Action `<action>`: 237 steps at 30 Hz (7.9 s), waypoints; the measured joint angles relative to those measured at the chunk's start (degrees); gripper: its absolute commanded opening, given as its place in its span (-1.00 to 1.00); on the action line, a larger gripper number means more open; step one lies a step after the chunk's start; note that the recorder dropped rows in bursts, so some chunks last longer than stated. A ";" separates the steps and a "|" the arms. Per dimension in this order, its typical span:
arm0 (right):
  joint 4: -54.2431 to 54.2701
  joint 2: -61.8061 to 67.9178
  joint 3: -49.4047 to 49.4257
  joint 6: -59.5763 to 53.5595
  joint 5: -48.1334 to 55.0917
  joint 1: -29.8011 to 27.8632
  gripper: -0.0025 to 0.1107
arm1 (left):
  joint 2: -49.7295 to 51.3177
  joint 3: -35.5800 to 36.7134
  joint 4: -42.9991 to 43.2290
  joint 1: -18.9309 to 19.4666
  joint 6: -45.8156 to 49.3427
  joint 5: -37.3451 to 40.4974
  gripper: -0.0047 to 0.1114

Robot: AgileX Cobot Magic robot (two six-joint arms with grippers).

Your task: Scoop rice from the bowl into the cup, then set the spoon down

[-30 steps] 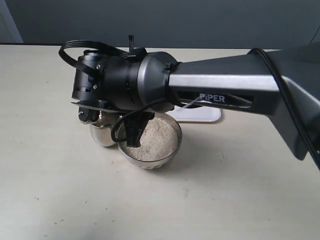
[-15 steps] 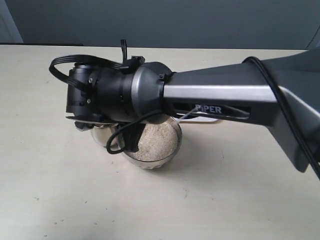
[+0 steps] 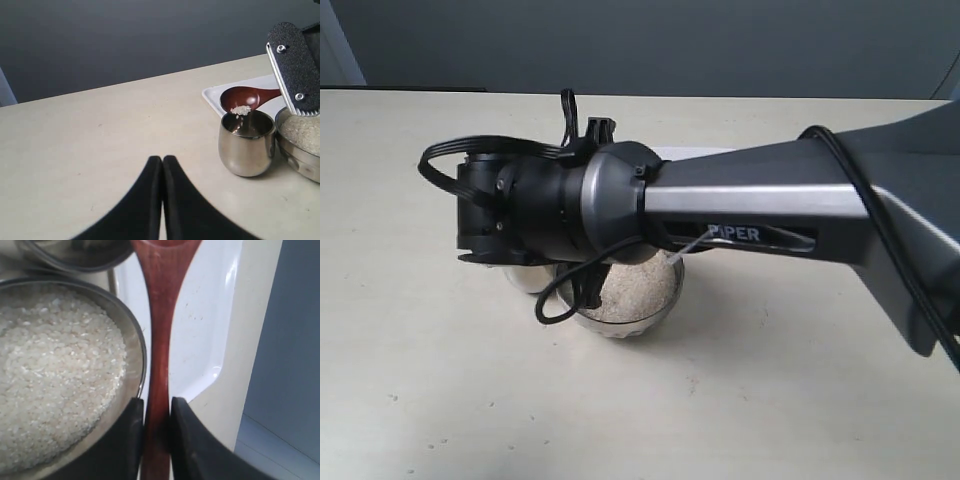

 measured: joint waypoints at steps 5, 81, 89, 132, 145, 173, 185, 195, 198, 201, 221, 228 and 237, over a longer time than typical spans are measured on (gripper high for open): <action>-1.76 0.00 1.37 0.32 0.00 0.37 -0.97 | 0.00 0.00 0.00 0.00 0.00 0.00 -0.91; -21.98 0.60 9.89 19.32 -3.84 4.31 -0.97 | 0.00 0.00 0.00 0.00 0.00 0.00 -0.91; -16.41 -5.04 9.89 18.39 -4.59 -1.01 -0.97 | 0.00 0.00 0.00 0.00 0.00 0.00 -0.91; 26.63 -1.71 9.89 -4.98 -31.72 -31.92 -0.97 | 0.00 0.00 0.00 0.00 0.00 0.00 -0.91; 27.41 -0.43 9.89 -6.00 -34.75 -31.92 -0.97 | 0.00 0.00 0.00 0.00 0.00 0.00 -0.91; 27.41 -8.91 9.89 -2.96 -23.21 -31.92 -0.81 | 0.00 0.00 0.00 0.00 0.00 0.00 -0.91; 27.41 -26.82 13.35 -2.52 -7.67 -31.92 -0.96 | 0.00 0.00 0.00 0.00 0.00 0.00 -0.91; 27.52 -54.97 27.52 3.84 -5.46 -31.92 -0.96 | 0.00 0.00 0.00 0.00 0.00 0.00 -0.91; 28.14 -63.64 29.29 4.41 -5.52 -31.92 -0.96 | 0.00 0.00 0.00 0.00 0.00 0.00 -0.91; 30.67 -71.60 29.94 4.53 -7.44 -31.92 -0.96 | 0.00 0.00 0.00 0.00 0.00 0.00 -0.91; 47.75 -95.14 32.08 4.75 -17.36 -33.20 -0.96 | 0.00 0.00 0.00 0.00 0.00 0.00 -0.91; 45.93 -99.72 50.14 1.76 -36.70 -50.91 -0.96 | 0.00 0.00 0.00 0.00 0.00 0.00 -0.91; 51.00 -113.55 70.58 -0.69 -45.87 -71.88 -0.96 | 0.00 0.00 0.00 0.00 0.00 0.00 -0.91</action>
